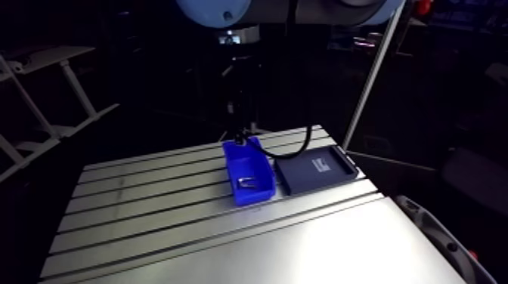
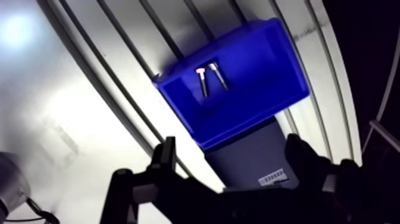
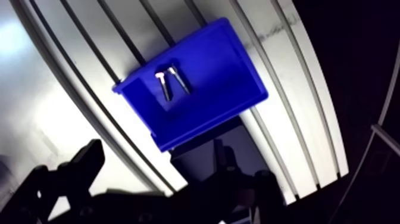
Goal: Pick up the M10 bolt from the tray and put it into the blue bin.
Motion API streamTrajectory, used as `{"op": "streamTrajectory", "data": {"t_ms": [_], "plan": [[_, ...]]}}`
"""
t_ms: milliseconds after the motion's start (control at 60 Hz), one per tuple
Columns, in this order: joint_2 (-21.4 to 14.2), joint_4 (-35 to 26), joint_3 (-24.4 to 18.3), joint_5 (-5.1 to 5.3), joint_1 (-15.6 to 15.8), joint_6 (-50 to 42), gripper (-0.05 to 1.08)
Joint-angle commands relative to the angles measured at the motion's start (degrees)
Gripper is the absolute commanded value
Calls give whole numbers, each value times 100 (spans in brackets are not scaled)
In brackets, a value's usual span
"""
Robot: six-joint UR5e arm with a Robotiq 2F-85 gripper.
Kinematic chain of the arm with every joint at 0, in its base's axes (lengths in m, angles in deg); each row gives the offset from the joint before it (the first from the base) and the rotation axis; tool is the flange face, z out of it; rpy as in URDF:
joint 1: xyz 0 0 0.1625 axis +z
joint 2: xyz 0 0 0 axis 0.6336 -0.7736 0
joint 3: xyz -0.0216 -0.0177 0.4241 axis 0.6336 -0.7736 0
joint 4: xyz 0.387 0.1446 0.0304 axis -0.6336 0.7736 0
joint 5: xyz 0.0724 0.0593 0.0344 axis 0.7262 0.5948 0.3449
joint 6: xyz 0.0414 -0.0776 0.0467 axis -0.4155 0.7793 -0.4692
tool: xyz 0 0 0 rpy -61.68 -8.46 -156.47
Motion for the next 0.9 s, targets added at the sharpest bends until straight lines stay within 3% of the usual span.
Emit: {"op": "streamTrajectory", "data": {"t_ms": [17, 67, 117, 167, 400, 450, 500, 567, 900], "plan": [[-162, -240, -246, -112, 16, -2024, 1], [-215, -443, -373, -151, 16, -2609, 1], [-249, -618, -473, -122, 24, -2863, 1], [-288, -1133, -715, -66, 32, -3688, 1], [-369, -1748, -1051, -22, 294, -5215, 1], [-369, -1905, -1120, 1, 319, -5376, 1], [-409, -2128, -1212, 118, 404, -5621, 1], [-480, -2211, -1338, 198, 473, -5917, 1], [-613, -2513, -1586, 285, 498, -6311, 1]]}}
